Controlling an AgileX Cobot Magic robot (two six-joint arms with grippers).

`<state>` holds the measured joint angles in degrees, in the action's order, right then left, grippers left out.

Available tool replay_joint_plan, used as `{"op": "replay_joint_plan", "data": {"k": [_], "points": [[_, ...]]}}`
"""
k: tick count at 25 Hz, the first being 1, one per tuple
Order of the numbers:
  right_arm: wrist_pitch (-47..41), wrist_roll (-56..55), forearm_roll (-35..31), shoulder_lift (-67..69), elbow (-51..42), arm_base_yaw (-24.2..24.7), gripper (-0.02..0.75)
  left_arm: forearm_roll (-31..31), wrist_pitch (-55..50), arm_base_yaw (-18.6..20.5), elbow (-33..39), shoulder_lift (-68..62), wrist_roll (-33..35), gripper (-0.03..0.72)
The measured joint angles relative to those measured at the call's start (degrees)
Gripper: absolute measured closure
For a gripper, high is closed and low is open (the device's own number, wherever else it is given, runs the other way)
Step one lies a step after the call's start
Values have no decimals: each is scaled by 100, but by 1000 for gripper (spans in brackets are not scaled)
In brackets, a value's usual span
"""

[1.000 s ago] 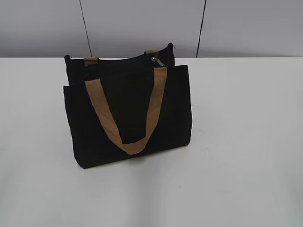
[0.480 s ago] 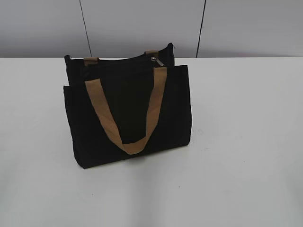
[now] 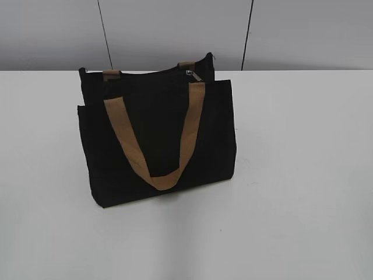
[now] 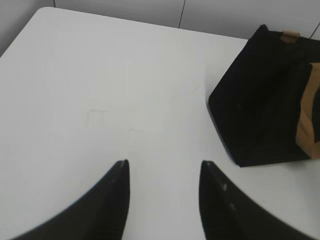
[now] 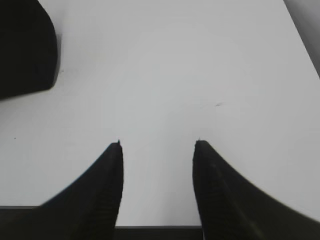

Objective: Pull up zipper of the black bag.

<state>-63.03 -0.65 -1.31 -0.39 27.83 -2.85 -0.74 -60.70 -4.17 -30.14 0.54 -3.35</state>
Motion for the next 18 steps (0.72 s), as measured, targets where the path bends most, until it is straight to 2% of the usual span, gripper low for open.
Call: {"op": "replay_joint_plan", "data": {"k": [6,18], "points": [[0,0,0,0,0,544,377,0,-3,67,5,0,0,346],[0,0,0,0,0,579,377,0,-3,67,5,0,0,348]]}}
